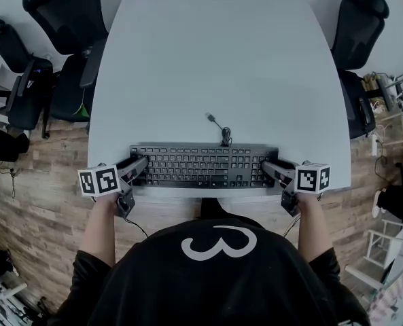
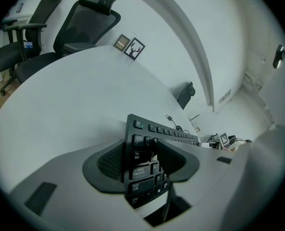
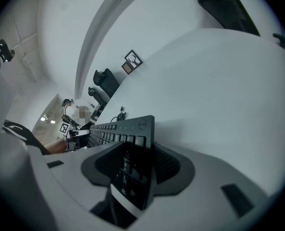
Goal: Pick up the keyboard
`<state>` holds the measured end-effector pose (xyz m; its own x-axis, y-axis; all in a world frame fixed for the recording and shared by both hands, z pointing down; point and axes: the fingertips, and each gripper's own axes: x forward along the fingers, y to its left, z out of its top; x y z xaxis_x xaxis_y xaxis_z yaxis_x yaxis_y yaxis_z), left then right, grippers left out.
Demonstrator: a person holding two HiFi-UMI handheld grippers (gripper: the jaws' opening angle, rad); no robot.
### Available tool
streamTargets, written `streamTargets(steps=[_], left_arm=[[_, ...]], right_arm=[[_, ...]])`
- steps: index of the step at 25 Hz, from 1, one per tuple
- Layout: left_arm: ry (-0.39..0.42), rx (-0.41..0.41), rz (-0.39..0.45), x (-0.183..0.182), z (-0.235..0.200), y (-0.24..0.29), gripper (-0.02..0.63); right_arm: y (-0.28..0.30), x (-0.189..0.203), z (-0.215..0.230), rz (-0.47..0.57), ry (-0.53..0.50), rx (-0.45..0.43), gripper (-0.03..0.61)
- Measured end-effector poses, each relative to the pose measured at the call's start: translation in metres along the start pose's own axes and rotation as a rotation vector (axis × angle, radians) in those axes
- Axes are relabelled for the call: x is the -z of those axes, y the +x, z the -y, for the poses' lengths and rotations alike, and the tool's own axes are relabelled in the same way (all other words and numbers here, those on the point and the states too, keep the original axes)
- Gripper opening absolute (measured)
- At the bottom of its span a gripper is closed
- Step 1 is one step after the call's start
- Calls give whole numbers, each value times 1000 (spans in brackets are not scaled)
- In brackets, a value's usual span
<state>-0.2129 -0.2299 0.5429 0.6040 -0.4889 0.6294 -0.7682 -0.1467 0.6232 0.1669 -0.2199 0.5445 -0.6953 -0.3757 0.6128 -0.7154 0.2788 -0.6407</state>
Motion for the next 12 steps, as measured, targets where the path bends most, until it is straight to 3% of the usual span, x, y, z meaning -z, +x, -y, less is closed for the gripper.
streamTargets(steps=[12], left_arm=[[39,7,69,-13,13,-18,209]], right_arm=[[-15,-12,-19,93,-46,-19,178]])
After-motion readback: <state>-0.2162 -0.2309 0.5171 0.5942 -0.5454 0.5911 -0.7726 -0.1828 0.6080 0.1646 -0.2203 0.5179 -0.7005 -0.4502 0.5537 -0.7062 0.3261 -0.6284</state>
